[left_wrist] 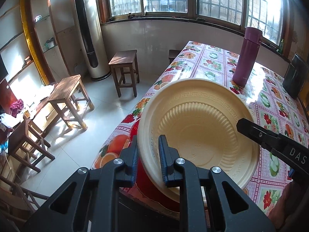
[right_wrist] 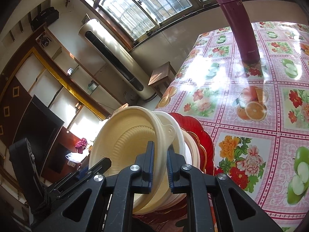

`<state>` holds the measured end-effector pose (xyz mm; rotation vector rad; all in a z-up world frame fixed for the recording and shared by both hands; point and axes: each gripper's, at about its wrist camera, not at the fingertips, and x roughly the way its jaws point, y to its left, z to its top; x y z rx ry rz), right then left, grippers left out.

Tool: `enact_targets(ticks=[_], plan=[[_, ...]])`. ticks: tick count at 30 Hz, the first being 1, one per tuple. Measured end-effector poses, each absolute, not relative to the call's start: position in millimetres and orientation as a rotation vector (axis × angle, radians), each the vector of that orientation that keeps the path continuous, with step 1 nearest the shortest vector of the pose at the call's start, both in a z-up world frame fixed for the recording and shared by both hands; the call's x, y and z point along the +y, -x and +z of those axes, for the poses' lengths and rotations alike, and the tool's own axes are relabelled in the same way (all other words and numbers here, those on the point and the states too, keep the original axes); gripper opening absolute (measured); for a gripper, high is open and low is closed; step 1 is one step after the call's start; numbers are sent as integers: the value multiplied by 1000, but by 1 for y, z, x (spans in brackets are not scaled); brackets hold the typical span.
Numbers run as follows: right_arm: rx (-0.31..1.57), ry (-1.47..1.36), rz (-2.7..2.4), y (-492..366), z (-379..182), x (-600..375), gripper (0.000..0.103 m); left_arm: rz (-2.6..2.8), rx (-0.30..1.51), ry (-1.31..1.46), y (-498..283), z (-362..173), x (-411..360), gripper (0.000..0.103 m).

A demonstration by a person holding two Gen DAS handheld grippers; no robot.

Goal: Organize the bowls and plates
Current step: 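Carry the beige plastic bowl with both grippers over the bowl stack, then lower the beige plastic bowl into the white bowls and open both grippers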

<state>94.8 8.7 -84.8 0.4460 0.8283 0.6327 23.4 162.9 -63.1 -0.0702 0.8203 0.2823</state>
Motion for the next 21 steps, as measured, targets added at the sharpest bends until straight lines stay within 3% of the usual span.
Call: enact_targets(ticks=[21], plan=[[960,-591,658,-115,-111,-2,14,247,845,105,-24,-66,167,17]])
